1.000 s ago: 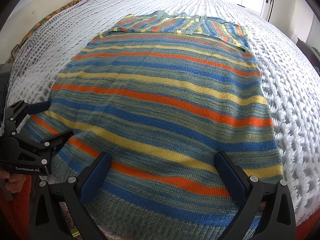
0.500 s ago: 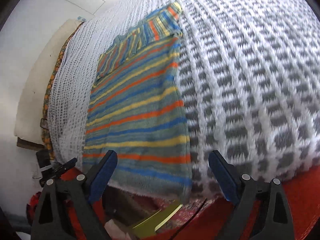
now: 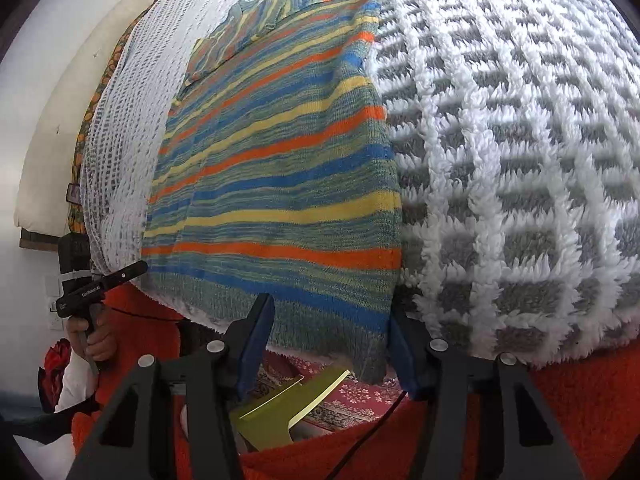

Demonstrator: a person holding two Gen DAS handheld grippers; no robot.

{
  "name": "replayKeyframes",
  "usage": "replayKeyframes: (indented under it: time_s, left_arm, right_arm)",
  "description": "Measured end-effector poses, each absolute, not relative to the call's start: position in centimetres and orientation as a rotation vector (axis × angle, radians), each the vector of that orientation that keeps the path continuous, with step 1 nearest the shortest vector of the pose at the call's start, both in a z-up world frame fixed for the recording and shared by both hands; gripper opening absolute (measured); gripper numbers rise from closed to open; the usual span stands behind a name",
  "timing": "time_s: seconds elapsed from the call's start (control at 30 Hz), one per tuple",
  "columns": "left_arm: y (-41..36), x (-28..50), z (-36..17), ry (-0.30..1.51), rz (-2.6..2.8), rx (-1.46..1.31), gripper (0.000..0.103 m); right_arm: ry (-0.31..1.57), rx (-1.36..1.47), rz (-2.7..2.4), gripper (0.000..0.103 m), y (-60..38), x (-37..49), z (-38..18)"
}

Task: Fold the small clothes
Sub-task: 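Close both tools on the sweater hem, then lift the hem with both tools and fold it up toward the collar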

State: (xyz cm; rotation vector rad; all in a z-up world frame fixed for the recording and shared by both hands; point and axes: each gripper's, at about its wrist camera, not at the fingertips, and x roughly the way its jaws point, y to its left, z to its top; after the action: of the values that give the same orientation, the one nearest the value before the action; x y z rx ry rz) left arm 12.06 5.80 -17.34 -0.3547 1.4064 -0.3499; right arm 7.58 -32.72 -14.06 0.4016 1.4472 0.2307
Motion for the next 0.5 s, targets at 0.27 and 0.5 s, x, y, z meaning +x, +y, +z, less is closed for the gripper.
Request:
replayKeyframes:
  time_s: [0.27, 0.5]
  left_arm:
    - [3.8, 11.5, -15.6, 1.403, -0.312, -0.199, 0.003]
    - [4.2, 8.7, -11.6, 1.366, -0.375, -0.144, 0.003]
  right_arm:
    - [1.423, 0.333, 0.252, 0.007, -32.3, 7.2, -12.6]
    - [1.420, 0.258, 0.323, 0.006, -30.9, 5.8, -9.4]
